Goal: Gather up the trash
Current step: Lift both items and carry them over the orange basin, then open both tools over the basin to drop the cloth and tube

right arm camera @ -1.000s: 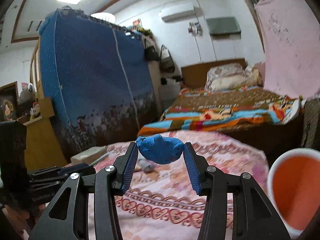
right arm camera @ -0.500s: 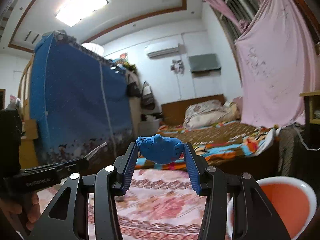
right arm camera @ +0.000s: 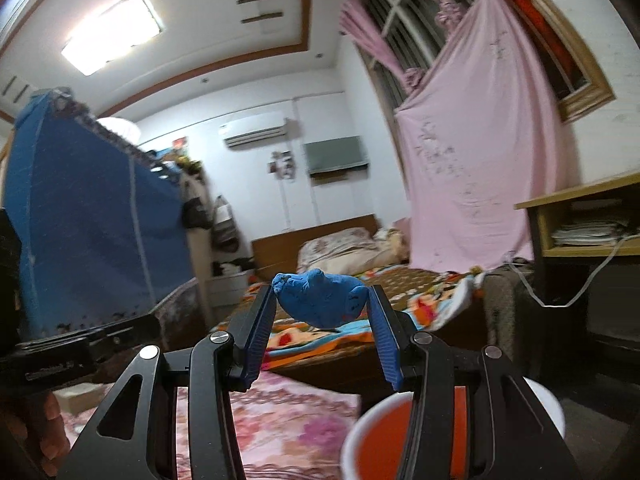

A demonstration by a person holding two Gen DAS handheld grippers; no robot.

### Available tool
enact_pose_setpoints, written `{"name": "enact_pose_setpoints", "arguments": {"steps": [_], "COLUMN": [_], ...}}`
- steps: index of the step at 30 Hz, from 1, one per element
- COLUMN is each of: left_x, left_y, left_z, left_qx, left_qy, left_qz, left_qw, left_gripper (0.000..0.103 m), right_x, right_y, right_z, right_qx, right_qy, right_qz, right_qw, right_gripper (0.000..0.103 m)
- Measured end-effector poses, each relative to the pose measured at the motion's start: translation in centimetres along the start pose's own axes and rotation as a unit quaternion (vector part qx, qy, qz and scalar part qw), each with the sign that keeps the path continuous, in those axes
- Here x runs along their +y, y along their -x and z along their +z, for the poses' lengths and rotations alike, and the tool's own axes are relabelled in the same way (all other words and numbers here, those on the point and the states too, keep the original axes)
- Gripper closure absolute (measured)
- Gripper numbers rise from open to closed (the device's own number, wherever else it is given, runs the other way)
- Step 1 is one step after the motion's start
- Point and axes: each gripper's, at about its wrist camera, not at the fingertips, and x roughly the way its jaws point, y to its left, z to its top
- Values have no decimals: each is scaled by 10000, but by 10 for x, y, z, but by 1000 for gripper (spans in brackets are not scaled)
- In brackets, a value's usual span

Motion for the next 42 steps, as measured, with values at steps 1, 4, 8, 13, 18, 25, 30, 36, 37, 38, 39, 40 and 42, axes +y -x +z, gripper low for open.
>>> {"name": "enact_pose_setpoints", "arguments": {"steps": [1, 4, 8, 13, 18, 25, 30, 36, 37, 38, 39, 40, 42], "left_x": [-5, -17, -27, -40, -49, -55, -61, -60, -59, -58, -58, -57, -54], "left_y": [-2, -10, -20, -38, -63, -88, -100, -105, -106, -107, -107, -107, -107], "left_z": [1, 1, 0, -4, -13, -26, -32, -39, -40, -41, -41, -42, -42], "left_qx": [-20, -25, 55, 309, 794, 1345, 1682, 1888, 1912, 1939, 1957, 1965, 1962], "left_qy": [-43, -116, -165, -210, -64, 173, 273, 348, 369, 390, 411, 441, 513], "left_qz": [-59, -235, -418, -597, -744, -883, -953, -1013, -1019, -1014, -1002, -991, -992], "left_qw": [10000, 9997, 9990, 9975, 9940, 9868, 9808, 9762, 9756, 9750, 9747, 9745, 9742], "left_gripper": [90, 90, 90, 90, 90, 90, 90, 89, 89, 88, 86, 84, 80], "right_x": [-6, -21, -38, -57, -68, -79, -86, -91, -91, -92, -92, -92, -92], "right_y": [1, 3, 2, -4, -15, -24, -27, -29, -30, -31, -32, -33, -33], "right_z": [0, 1, 1, -3, -10, -19, -25, -31, -32, -32, -33, -33, -35], "right_qx": [-21, -54, 0, 276, 727, 1194, 1425, 1633, 1660, 1682, 1707, 1729, 1773], "right_qy": [-34, -122, -264, -469, -618, -830, -984, -1114, -1130, -1140, -1150, -1161, -1193], "right_qz": [-78, -295, -551, -879, -1144, -1255, -1315, -1370, -1377, -1384, -1390, -1394, -1392], "right_qw": [10000, 9995, 9981, 9946, 9888, 9814, 9761, 9706, 9699, 9693, 9687, 9681, 9669], "right_gripper": [58, 58, 57, 57, 56, 56, 56, 50, 50, 49, 48, 45, 39]}}
